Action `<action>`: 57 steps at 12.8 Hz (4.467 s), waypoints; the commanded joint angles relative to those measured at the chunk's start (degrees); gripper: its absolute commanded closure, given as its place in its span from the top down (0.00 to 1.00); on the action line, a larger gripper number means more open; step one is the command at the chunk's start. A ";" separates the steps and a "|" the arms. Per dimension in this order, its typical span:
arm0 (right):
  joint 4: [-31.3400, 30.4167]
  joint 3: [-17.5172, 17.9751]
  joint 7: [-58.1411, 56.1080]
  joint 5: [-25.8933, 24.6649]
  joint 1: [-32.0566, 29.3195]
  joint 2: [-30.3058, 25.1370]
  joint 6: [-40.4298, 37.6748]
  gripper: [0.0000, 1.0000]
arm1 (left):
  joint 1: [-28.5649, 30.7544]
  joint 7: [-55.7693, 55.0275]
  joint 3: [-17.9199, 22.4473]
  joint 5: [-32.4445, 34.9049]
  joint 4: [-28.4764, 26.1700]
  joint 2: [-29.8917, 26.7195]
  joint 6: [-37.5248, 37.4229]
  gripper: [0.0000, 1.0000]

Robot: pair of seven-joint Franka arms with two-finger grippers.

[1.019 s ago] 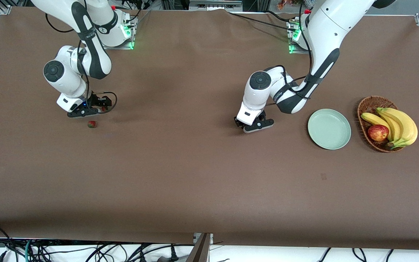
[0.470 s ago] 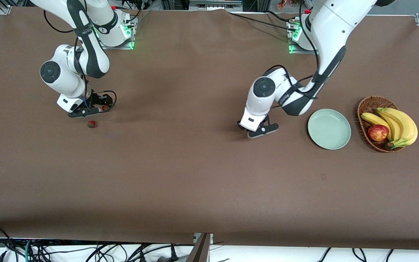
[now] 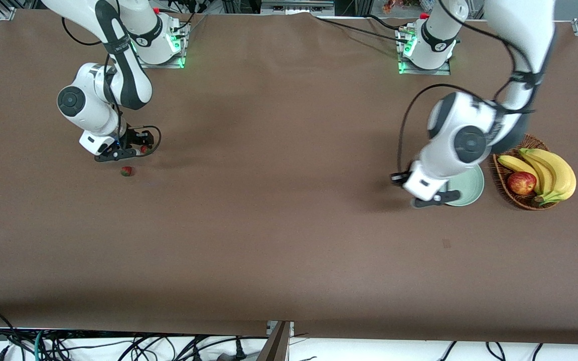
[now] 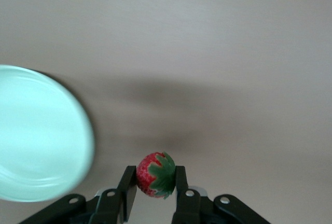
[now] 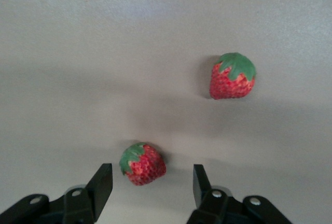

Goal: Collect all strawberries into plate
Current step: 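Place the strawberry on the plate with the left gripper while the right gripper grasps another, then carry the second strawberry to mid-table and release it with the right gripper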

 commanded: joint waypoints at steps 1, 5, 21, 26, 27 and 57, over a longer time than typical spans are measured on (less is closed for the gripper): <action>-0.42 -0.25 -0.41 1.84 0.28 0.73 1.46 0.69 | 0.03 15.06 7.22 -2.04 -2.20 -2.80 -2.61 0.19; -0.42 -0.08 -0.59 3.08 0.28 1.26 1.64 0.64 | 0.74 32.74 16.37 -3.79 -6.58 -2.27 1.41 0.19; 0.11 1.24 -0.68 5.98 0.28 3.28 2.87 0.44 | 2.32 43.94 19.90 -4.50 -17.15 1.69 20.86 1.00; 3.61 2.55 -0.50 6.94 0.89 2.76 1.38 0.20 | 2.32 43.77 19.90 -4.50 -15.74 -5.33 14.46 1.00; 5.71 2.82 -0.33 6.94 0.98 2.49 -0.80 0.20 | 2.23 43.51 19.90 -4.50 -15.39 -7.26 12.44 1.00; 70.25 24.04 75.44 22.18 15.83 38.45 -1.90 0.90 | 1.44 24.35 11.91 -1.69 -8.44 -15.46 0.38 1.00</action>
